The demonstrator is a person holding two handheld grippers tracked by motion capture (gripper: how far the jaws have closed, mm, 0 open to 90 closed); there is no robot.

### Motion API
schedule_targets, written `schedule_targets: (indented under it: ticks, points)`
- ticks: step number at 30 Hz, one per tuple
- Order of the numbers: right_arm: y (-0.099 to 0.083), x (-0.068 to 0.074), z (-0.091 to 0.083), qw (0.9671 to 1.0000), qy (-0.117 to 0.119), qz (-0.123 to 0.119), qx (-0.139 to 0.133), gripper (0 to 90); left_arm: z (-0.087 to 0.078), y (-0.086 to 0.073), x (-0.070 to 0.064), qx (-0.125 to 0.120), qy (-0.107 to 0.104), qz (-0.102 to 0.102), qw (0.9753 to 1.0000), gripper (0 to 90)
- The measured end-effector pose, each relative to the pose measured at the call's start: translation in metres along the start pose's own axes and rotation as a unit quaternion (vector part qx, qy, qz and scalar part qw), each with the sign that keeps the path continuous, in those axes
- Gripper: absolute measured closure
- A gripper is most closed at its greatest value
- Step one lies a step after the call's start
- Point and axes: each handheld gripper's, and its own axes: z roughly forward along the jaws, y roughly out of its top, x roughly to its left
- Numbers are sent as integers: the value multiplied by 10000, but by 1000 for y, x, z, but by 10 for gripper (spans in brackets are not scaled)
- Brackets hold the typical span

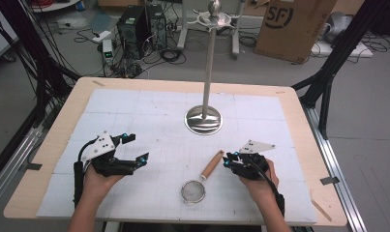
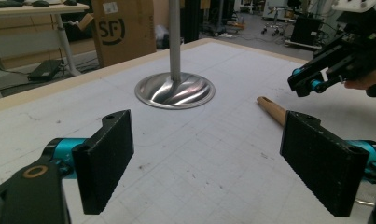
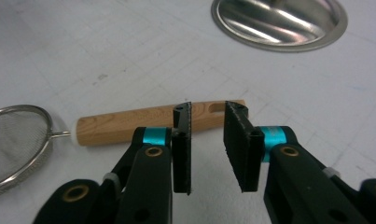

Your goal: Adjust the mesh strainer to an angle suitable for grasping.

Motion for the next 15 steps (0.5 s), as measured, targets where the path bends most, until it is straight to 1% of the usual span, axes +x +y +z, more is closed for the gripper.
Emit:
schedule_targets:
  ticks: [1, 2, 3, 4, 5, 7, 8, 9, 12, 13, 15]
  points:
    - [0, 0, 0, 10000, 0, 0, 0, 750, 0, 0, 0, 25, -7, 7, 10000, 179]
    - [1, -1, 5, 9999, -19, 64, 102, 787, 1, 0, -1, 20, 2, 18, 10000, 179]
    - [1, -2, 6, 9998, -29, 121, 138, 804, 1, 0, -1, 18, -9, 18, 10000, 179]
    - [1, -2, 6, 9998, -29, 121, 138, 804, 1, 0, -1, 18, -9, 18, 10000, 179]
    - [3, -2, 8, 9997, -94, 105, 177, 835, 1, 1, -2, 16, -11, 28, 10000, 179]
    - [3, -2, 10, 9995, -168, 135, 229, 862, 2, 1, -2, 6, -28, 32, 10000, 179]
    - [3, -3, 11, 9994, -220, 90, 256, 870, 2, 1, -2, 8, -24, 40, 10000, 179]
    - [3, -3, 12, 9992, -243, 117, 299, 882, 2, 1, -2, 11, -25, 31, 10000, 179]
    - [3, -5, 15, 9985, -362, 188, 368, 896, 2, 1, -3, 31, -33, 36, 10000, 179]
    - [4, -5, 16, 9983, -381, 245, 378, 896, 2, 1, -3, 18, -34, 48, 10000, 179]
    - [5, -5, 17, 9984, -353, 264, 362, 896, 3, 1, -4, 14, -46, 49, 10000, 179]
